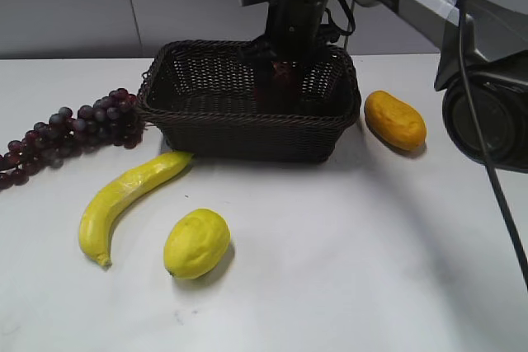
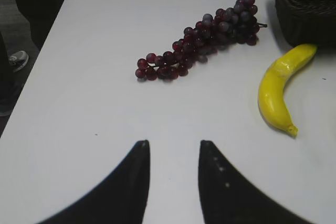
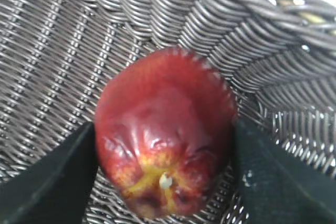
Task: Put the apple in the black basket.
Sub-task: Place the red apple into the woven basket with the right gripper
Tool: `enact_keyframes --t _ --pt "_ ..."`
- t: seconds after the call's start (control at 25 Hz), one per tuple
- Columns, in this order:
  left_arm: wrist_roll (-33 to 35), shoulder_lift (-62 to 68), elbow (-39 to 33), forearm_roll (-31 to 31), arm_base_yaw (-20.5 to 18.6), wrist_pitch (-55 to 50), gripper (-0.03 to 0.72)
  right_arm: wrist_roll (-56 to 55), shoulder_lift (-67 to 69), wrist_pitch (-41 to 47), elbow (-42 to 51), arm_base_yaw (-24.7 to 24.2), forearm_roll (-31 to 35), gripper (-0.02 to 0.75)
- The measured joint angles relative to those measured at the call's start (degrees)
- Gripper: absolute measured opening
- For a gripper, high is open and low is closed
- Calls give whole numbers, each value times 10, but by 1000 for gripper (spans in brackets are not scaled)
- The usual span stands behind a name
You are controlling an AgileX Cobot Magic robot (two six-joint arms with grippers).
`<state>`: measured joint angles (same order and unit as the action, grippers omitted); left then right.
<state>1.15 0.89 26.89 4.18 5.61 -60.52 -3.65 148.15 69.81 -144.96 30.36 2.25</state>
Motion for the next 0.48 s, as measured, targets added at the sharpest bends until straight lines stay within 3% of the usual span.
enact_keyframes --t 0.48 --pt "0 0 0 0 0 0 236 -6 7 -1 -1 0 -5 563"
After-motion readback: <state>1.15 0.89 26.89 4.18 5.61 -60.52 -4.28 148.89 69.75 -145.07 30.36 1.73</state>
